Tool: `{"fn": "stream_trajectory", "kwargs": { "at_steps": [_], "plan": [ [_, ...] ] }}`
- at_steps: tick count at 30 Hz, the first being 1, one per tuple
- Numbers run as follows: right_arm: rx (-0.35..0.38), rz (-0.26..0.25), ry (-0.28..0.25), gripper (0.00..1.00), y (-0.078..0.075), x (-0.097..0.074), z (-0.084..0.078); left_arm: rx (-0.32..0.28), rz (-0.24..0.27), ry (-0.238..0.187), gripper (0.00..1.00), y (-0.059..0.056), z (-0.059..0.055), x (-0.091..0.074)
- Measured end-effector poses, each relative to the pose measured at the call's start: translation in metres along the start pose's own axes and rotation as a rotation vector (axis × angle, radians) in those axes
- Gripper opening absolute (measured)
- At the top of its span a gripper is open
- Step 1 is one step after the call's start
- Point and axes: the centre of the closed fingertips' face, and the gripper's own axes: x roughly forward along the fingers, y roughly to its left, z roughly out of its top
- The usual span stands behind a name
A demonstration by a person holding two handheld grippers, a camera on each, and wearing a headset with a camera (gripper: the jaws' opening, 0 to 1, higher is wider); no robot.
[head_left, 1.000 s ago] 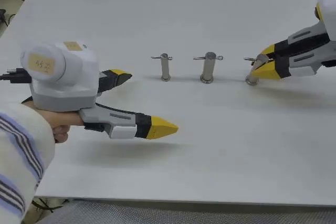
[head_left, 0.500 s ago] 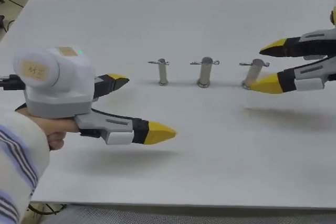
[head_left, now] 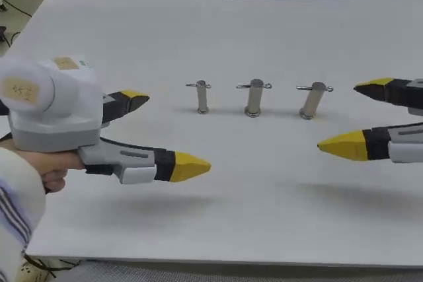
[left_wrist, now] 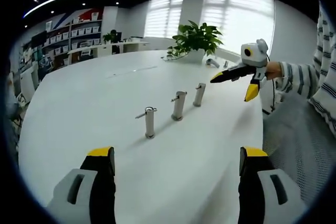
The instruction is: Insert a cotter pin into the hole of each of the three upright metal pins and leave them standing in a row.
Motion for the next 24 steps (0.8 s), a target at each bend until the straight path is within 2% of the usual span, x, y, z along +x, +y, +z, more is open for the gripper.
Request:
{"fn": "stream_trajectory", "kwargs": {
  "at_steps": [5, 8, 11, 13, 18, 24],
  "plan": [
    [0.055, -0.033, -0.005, 1.00, 0.001, -0.006, -0.011, -0.007, 0.009, 0.010, 0.99, -0.002, -0.006, -0.005],
    [0.090, -0.062, -0.007, 1.00, 0.001, -0.011, -0.016, -0.017, 0.018, 0.013, 0.99, -0.002, -0.008, -0.009],
    [0.201, -0.100, -0.073, 1.00, -0.003, -0.018, -0.013, -0.031, 0.023, 0.012, 0.99, -0.003, -0.010, -0.012],
    [0.220, -0.116, -0.097, 1.00, -0.005, -0.021, -0.011, -0.037, 0.026, 0.013, 0.99, -0.004, -0.011, -0.013],
    [0.206, -0.139, -0.057, 1.00, 0.002, -0.026, -0.022, -0.060, 0.043, 0.019, 0.99, -0.004, -0.015, -0.016],
    [0.243, -0.136, -0.027, 1.00, 0.013, -0.028, -0.034, -0.068, 0.039, 0.047, 0.99, -0.007, -0.021, -0.016]
  ]
}}
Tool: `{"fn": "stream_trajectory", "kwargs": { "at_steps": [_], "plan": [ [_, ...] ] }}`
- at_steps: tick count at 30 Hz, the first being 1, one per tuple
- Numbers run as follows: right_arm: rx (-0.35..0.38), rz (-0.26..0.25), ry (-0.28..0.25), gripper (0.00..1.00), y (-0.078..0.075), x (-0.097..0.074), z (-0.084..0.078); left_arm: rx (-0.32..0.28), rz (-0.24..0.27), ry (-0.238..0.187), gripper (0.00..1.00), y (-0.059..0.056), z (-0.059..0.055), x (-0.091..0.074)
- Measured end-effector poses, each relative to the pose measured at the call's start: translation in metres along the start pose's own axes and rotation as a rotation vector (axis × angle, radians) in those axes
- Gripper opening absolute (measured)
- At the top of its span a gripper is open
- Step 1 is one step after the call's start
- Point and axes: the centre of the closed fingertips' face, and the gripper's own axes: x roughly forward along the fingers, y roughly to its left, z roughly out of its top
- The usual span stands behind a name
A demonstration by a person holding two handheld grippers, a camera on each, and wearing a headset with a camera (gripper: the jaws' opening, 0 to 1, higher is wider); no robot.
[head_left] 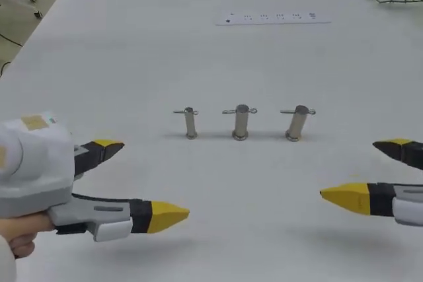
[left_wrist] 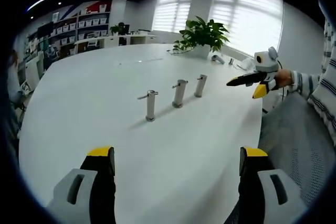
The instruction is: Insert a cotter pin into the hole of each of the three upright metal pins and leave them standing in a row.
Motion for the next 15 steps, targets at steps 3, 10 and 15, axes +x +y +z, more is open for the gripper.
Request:
{"fn": "stream_trajectory", "kwargs": {
  "at_steps": [3, 10, 15],
  "plan": [
    [0.015, 0.001, 0.013, 1.00, 0.003, 0.000, -0.004, -0.016, 0.002, 0.003, 0.99, 0.000, -0.001, 0.000],
    [0.043, 0.008, 0.035, 1.00, 0.009, 0.003, -0.011, -0.045, 0.018, 0.011, 0.99, 0.000, -0.004, 0.000],
    [0.063, 0.022, 0.057, 1.00, 0.012, 0.005, -0.016, -0.060, 0.033, 0.020, 0.99, 0.001, -0.007, -0.002]
  ]
}}
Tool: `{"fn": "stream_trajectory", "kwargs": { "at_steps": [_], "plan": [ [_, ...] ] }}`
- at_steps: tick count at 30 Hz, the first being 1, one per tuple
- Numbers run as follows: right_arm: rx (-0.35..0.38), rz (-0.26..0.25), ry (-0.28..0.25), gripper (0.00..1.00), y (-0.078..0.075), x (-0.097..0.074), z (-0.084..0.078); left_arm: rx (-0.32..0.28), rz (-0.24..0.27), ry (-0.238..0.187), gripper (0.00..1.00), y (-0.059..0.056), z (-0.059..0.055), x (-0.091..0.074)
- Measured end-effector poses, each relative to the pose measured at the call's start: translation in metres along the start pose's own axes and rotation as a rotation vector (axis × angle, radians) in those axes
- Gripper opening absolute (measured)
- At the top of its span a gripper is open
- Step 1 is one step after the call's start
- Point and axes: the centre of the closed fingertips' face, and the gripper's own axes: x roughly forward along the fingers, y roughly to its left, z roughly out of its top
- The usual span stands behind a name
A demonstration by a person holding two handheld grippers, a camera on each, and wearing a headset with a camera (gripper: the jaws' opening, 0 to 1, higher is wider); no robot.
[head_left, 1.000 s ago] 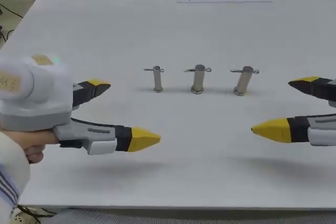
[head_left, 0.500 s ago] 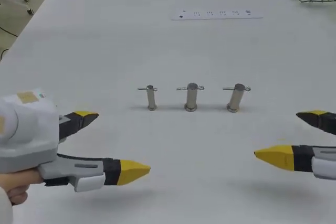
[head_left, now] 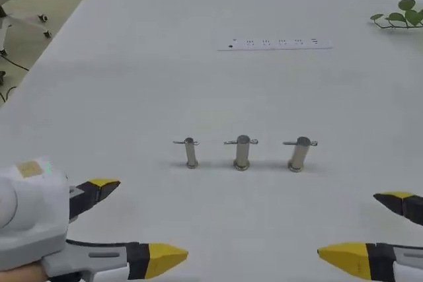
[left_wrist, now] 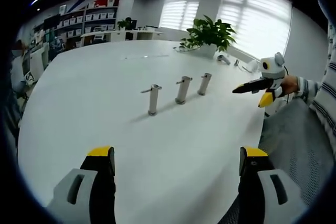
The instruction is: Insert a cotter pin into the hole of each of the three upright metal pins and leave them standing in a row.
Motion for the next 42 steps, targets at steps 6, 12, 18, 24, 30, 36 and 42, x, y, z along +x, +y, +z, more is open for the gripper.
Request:
{"fn": "stream_trajectory", "kwargs": {
  "at_steps": [6, 12, 18, 24, 30, 36, 42],
  "plan": [
    [0.023, -0.001, 0.005, 1.00, -0.001, -0.001, 0.000, -0.020, 0.013, 0.007, 0.99, 0.000, -0.002, -0.001],
    [0.027, -0.008, 0.017, 1.00, -0.005, -0.002, 0.000, -0.036, 0.020, 0.004, 0.99, -0.003, -0.002, -0.001],
    [0.035, -0.017, 0.010, 1.00, -0.008, -0.004, 0.002, -0.047, 0.031, 0.011, 0.99, -0.004, -0.004, -0.002],
    [0.037, -0.029, 0.007, 1.00, -0.011, -0.006, 0.004, -0.045, 0.043, 0.015, 0.99, -0.010, -0.005, -0.005],
    [0.014, -0.049, 0.031, 1.00, -0.014, -0.008, 0.000, -0.043, 0.065, 0.014, 0.99, -0.008, -0.006, -0.006],
    [0.007, -0.069, 0.030, 1.00, -0.018, -0.011, 0.002, -0.035, 0.093, 0.016, 0.99, -0.011, -0.007, -0.006],
    [-0.003, -0.077, 0.031, 1.00, -0.017, -0.011, 0.004, -0.030, 0.095, 0.013, 0.99, -0.013, -0.007, -0.005]
  ]
}}
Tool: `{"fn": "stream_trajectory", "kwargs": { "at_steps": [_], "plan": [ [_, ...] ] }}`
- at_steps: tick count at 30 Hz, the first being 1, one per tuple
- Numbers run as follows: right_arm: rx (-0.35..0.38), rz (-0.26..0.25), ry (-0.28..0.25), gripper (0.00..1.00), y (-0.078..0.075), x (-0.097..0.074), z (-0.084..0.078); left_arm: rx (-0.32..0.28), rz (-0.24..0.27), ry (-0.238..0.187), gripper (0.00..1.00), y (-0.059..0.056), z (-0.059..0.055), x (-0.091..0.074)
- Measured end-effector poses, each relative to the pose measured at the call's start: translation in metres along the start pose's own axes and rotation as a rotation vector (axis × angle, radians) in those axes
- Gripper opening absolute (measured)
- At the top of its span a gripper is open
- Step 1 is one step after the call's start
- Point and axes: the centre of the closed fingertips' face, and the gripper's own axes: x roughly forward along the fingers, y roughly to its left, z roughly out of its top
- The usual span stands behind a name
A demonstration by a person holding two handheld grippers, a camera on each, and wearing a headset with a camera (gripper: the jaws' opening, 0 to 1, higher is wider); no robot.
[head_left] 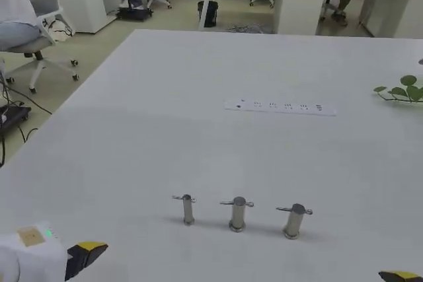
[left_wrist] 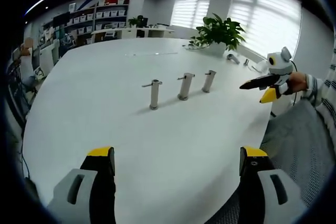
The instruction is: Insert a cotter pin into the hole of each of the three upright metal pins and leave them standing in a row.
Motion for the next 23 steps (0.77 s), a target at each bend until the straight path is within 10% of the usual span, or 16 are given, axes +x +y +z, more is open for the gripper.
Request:
{"fn": "stream_trajectory", "kwargs": {
  "at_steps": [23],
  "plan": [
    [0.017, -0.016, 0.014, 0.98, -0.001, 0.001, 0.000, -0.024, 0.020, 0.007, 0.99, 0.010, -0.003, -0.004]
  ]
}}
